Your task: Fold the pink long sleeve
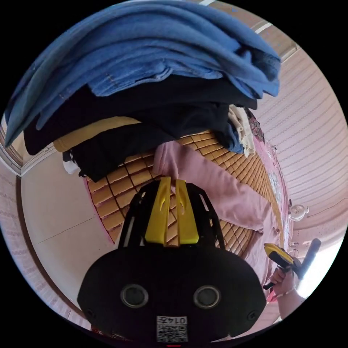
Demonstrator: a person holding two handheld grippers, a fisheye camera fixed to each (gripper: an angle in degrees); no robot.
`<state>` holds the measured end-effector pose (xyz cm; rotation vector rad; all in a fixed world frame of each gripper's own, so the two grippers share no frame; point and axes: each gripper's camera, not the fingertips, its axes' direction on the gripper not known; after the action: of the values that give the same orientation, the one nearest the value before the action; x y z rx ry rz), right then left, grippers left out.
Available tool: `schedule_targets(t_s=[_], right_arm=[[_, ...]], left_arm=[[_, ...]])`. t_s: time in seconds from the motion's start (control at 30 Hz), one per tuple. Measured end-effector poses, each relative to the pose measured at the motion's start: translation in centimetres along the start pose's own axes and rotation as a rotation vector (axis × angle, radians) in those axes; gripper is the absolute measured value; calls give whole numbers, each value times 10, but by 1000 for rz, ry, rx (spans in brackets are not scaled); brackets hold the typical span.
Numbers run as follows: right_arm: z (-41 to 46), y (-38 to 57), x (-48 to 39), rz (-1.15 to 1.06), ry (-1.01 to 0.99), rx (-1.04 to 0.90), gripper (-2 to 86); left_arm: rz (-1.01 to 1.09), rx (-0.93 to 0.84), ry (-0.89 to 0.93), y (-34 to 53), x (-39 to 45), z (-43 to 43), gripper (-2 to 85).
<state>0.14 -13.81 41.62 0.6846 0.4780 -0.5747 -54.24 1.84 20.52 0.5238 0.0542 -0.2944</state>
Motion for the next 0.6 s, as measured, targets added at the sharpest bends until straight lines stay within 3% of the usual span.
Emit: schedule_targets(t_s=[0.13, 0.27, 0.4, 0.47, 0.6], right_arm=[[-12, 20, 6, 74, 36, 33, 40], [-35, 47, 21, 150, 60, 60, 43], [-64, 86, 40, 261, 80, 57, 48], [-76, 109, 48, 323, 74, 41, 49], [-90, 178, 63, 444, 140, -121, 55]], left_arm=[[211, 130, 206, 28, 69, -53, -1], [421, 136, 469, 55, 148, -75, 1], [893, 117, 676, 127, 269, -108, 12], [1061, 43, 779, 169, 305, -115, 20], [984, -538, 1030, 261, 326, -44, 7]])
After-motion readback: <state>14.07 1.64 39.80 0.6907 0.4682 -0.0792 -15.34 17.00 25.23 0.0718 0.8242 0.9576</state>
